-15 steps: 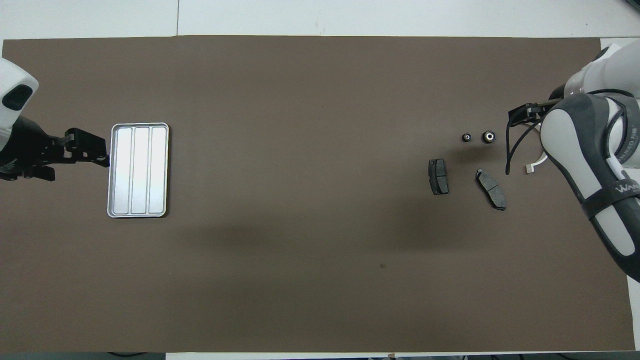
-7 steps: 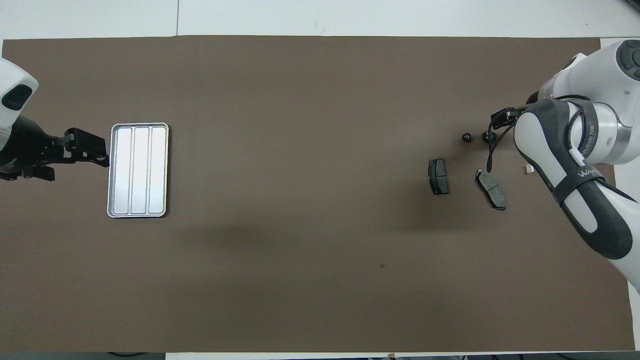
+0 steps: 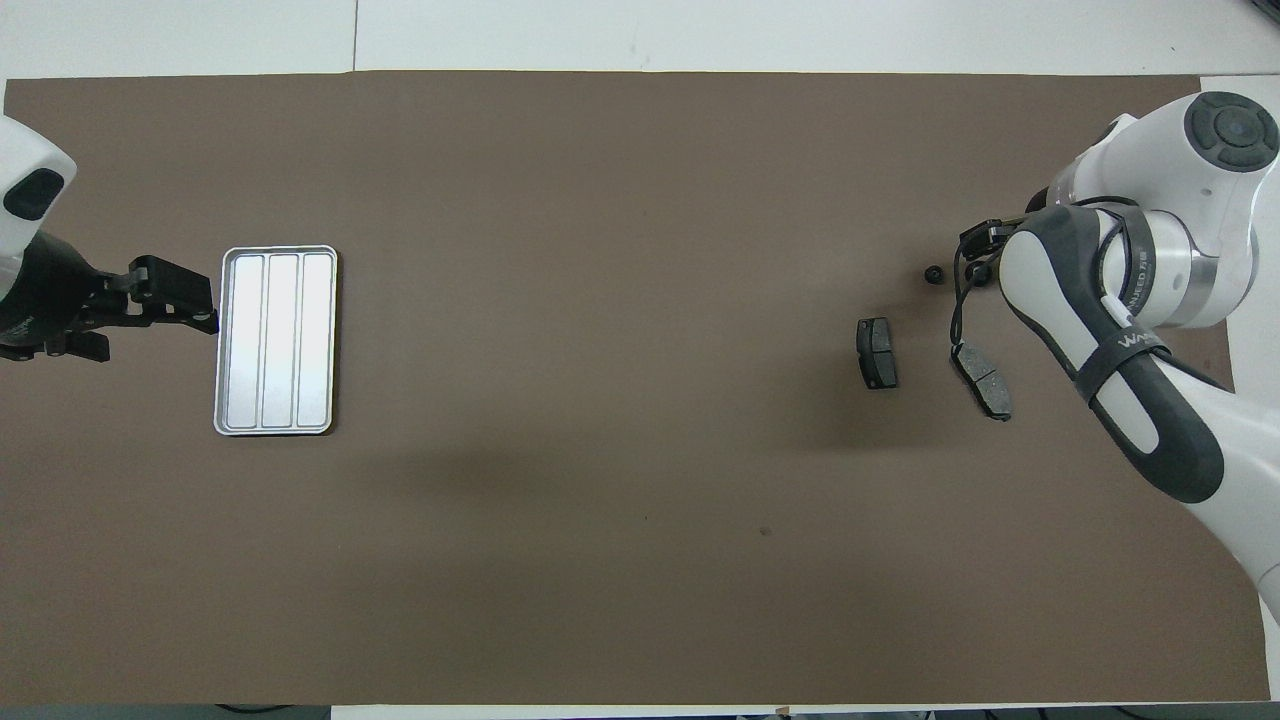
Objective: Pick bearing gear from pile to tray
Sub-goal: 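Reach the right gripper toward the small dark round bearing parts, then lower the right gripper and grasp one dark round bearing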
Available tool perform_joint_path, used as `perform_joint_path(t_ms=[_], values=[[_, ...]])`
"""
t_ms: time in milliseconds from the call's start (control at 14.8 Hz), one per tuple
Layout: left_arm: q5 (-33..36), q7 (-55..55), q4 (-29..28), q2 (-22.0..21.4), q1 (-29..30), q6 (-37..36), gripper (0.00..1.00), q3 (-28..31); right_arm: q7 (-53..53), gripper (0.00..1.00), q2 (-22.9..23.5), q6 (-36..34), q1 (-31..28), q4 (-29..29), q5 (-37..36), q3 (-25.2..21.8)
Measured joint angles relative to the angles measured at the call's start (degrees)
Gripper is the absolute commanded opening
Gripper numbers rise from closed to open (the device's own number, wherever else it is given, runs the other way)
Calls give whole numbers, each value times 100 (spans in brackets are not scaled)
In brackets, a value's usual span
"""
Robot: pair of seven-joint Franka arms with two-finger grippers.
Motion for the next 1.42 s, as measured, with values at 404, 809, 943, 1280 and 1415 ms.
perform_joint_path(t_ms=[404, 809, 943, 1280, 1415], values=[[0, 0, 0, 0, 0, 0, 100, 0, 0, 98, 120, 117, 3, 0, 0, 0], [0, 0, 0, 0, 0, 0, 100, 0, 87, 97, 156, 117, 173, -6, 5, 6], [0, 0, 0, 0, 0, 0, 100, 0, 89, 97, 168, 120, 178, -17, 5, 3], [0, 0, 0, 0, 0, 0, 100, 0, 89, 95, 178, 125, 156, -97, 5, -8], [0, 0, 0, 0, 0, 0, 100, 0, 89, 95, 178, 125, 149, -149, 5, -8]])
